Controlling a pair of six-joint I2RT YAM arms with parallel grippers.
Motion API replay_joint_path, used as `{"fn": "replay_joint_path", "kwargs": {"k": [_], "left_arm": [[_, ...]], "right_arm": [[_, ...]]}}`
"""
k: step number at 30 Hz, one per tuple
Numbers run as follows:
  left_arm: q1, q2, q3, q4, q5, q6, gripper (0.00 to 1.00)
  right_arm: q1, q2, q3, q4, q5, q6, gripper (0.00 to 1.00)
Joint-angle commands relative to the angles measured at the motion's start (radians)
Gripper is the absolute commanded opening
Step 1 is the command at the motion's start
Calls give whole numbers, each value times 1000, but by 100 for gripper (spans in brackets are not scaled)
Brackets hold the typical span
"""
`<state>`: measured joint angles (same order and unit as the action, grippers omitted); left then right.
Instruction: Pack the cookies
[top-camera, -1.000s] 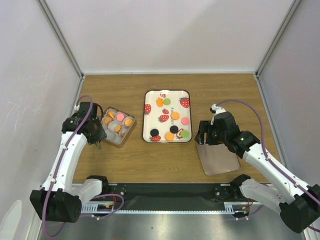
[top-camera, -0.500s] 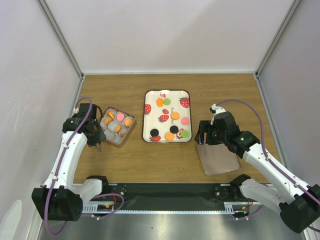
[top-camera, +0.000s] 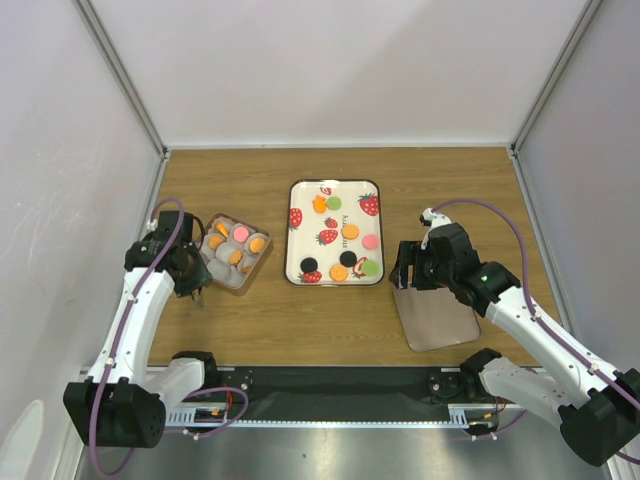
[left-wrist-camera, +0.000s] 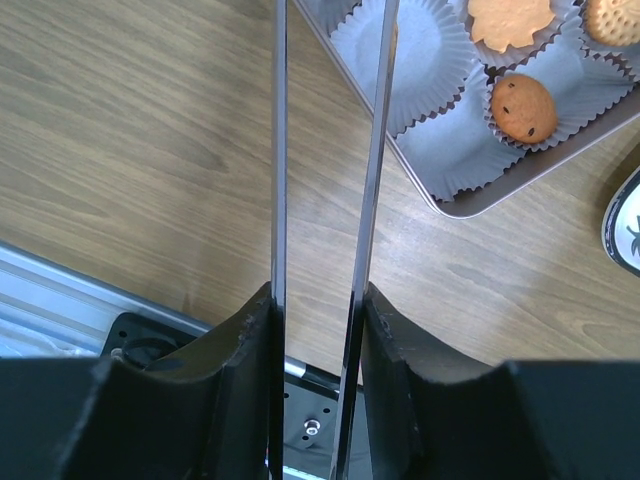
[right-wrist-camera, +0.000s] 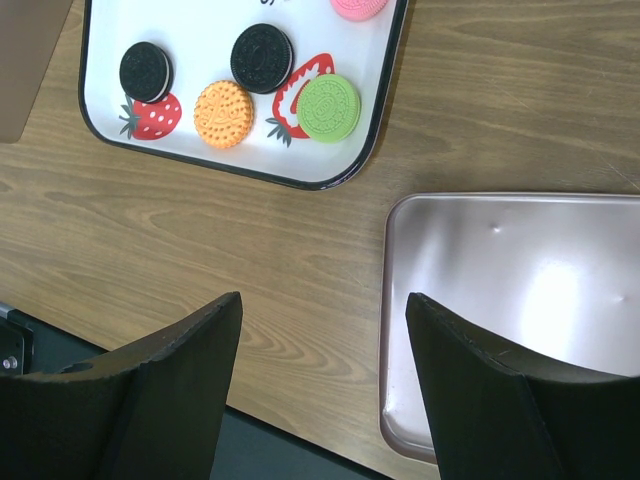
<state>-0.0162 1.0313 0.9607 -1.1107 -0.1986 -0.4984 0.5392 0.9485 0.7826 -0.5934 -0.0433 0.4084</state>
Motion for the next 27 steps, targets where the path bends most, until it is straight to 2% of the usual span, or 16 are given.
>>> {"fn": "replay_joint_path", "kwargs": {"k": [1,27], "left_arm": [[10,-28,-2,9,13,-20,40],[12,-48,-10,12,2,-31,43]], "right_arm": [[-1,-8,-3,26,-1,-11,73],[1,-14,-6,30,-4,-13,73]]}}
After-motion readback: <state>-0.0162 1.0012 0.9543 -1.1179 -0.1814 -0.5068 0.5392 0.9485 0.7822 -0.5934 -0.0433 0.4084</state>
